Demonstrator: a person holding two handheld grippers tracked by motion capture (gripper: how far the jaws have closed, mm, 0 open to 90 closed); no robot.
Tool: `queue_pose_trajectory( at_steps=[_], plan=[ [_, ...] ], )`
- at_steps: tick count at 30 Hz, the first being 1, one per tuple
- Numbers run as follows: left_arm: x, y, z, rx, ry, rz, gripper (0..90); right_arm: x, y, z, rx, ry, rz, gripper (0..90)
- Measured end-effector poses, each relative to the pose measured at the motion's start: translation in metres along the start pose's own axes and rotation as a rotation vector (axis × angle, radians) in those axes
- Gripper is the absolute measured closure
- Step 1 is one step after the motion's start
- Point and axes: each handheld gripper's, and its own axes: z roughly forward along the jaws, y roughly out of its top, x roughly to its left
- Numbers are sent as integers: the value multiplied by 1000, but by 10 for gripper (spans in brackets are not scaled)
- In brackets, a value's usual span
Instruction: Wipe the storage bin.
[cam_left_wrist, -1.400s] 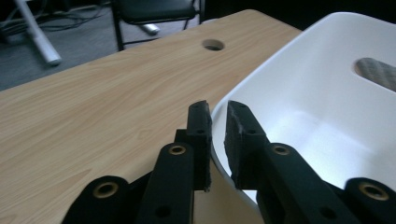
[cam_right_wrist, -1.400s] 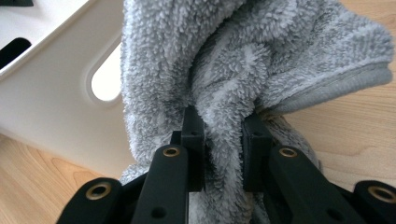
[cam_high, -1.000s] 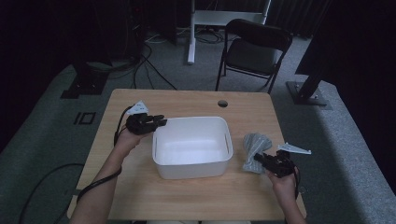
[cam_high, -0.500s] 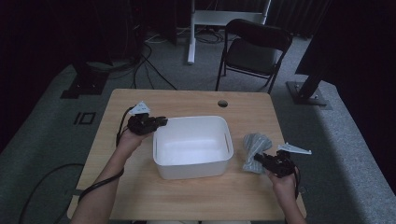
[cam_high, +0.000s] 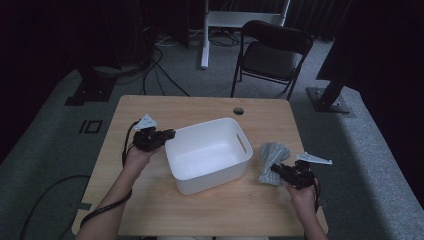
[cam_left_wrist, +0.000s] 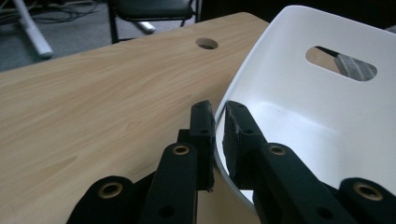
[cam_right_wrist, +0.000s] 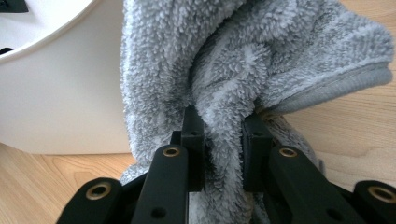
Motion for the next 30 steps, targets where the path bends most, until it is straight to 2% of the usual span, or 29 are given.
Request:
queue_pose_trajectory(
  at_steps=[2, 3, 6, 10, 11, 13, 14, 16, 19, 30],
  plan=[
    [-2, -1, -2, 4, 10, 0, 822, 0, 0, 0, 2, -1, 0, 758],
    [-6, -1, -4, 12, 31, -7, 823, 0, 0, 0, 2, -2, 0, 758],
    [-8, -2, -6, 16, 36, 6, 821, -1, 0, 0, 2, -3, 5, 758],
    [0, -1, -4, -1, -16, -22, 779, 1, 0, 1, 3, -1, -1, 758],
    [2, 0, -1, 9, -29, -18, 752, 1, 0, 0, 4, -1, -2, 758],
    [2, 1, 2, 18, -27, 15, 737, 1, 0, 0, 2, -1, -3, 758],
    [2, 2, 4, 30, -34, 13, 729, 1, 0, 0, 1, -1, -3, 758],
    [1, 3, 7, 30, -34, 25, 733, 1, 0, 0, 1, -3, -4, 758],
    [-2, 4, 9, 29, -37, 30, 783, 0, 0, 0, 3, -4, 1, 758],
    [-8, 0, 4, 27, 4, 3, 829, 1, 0, 0, 3, -2, -3, 758]
  ],
)
